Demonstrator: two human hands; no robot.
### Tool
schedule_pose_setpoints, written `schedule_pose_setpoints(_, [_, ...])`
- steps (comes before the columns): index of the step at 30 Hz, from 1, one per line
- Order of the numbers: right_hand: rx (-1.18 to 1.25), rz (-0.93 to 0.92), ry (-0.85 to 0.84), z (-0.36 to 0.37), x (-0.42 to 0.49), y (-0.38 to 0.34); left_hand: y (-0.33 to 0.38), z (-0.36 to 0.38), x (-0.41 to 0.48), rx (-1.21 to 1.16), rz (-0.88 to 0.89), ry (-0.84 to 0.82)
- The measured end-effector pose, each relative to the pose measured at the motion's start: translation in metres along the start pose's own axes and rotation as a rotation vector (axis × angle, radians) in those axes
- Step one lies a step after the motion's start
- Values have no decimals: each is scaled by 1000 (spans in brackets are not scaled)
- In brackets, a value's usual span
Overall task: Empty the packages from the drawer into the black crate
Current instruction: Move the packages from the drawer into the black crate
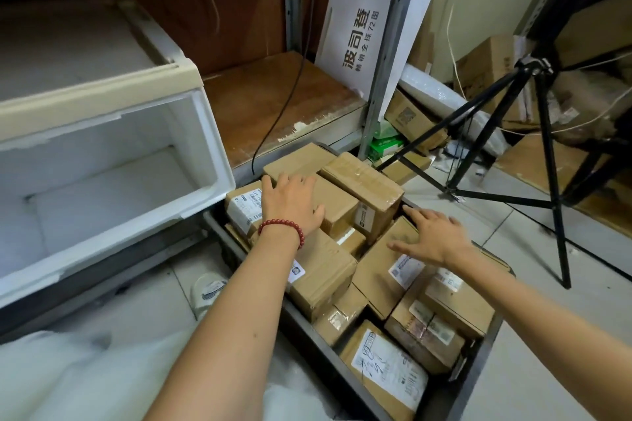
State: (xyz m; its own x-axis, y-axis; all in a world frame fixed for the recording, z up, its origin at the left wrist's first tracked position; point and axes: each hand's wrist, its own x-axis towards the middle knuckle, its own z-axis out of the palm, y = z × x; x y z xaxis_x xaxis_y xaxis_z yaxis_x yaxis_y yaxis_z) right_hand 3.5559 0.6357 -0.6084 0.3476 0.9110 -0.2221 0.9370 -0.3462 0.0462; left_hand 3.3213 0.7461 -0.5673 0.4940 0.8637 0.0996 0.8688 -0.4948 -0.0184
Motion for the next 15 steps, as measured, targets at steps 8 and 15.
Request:
schedule_pose_setpoints(8, [78,-155,186,-71,-7,-45,-43,-53,-22,-36,-103,133])
schedule_pose_setpoints(15, [151,-358,360,-188,-5,-131,-120,-150,-53,-41,-288,260])
